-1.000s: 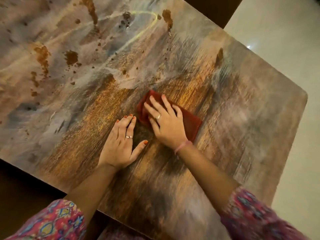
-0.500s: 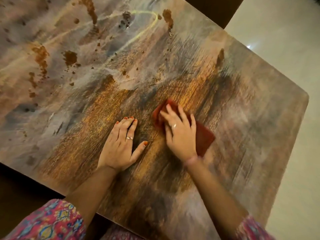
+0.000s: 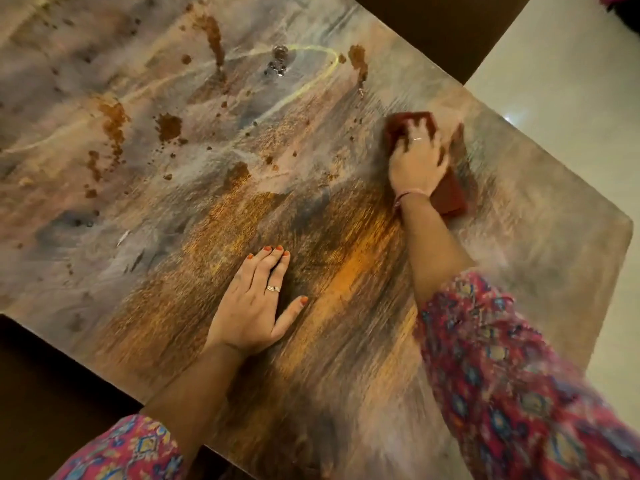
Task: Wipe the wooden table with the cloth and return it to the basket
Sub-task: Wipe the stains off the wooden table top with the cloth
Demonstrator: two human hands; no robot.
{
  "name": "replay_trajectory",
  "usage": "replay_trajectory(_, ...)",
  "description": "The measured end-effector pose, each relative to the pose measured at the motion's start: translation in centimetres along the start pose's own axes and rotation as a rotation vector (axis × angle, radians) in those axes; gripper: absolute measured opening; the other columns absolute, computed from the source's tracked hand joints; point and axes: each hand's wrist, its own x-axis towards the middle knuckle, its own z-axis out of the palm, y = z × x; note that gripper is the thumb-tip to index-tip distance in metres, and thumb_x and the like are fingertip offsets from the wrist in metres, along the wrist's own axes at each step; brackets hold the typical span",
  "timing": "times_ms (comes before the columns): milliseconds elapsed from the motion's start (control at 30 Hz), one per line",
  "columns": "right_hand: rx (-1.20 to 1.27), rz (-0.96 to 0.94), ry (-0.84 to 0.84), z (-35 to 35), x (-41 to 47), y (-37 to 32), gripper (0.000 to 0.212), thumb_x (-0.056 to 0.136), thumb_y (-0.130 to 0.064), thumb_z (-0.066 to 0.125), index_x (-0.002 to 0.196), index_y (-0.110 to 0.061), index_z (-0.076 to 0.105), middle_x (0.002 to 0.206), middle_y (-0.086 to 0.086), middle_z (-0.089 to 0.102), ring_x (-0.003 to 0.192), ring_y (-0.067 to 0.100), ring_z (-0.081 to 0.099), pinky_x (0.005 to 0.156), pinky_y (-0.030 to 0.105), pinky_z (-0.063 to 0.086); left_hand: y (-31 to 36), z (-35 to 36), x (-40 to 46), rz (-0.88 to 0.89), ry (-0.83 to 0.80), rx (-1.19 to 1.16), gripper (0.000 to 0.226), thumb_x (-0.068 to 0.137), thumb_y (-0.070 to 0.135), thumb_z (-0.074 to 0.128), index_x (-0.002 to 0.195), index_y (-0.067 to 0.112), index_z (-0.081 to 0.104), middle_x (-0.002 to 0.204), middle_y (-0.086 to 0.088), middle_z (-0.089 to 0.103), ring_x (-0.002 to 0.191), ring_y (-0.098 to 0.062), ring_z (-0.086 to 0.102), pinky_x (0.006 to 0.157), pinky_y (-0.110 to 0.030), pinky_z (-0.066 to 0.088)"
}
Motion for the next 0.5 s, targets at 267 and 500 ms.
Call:
replay_trajectory(267,0.029,-1.203,-0.487,2.2,-11.1,-2.3,0.043,0.089,-0.018,0.058,0.130,-0.030,0.058,0.142,-0.008,0.051,0.141,0.019,0.035,0.112,0.042,0.023,-0.1,0.3,0.0,0.007,0.003,0.012,0.069,0.095,0.053,0.029,0.131,-0.001,0.053,0.129,-0.020,0.056,0.123,-0.035,0.051,0.111,-0.044,0.027)
replay_trajectory(500,0.070,-0.150,-0.049,-0.5,1.1,1.8,0.041,0.096,-0.024,0.046,0.136,-0.031,0.052,0.148,-0.001,0.045,0.138,0.024,0.036,0.115,0.045,0.024,-0.2,0.3,-0.1,0.016,0.019,0.013,0.070,0.096,0.054,0.029,0.140,0.002,0.044,0.139,-0.017,0.050,0.130,-0.031,0.045,0.114,-0.041,0.022)
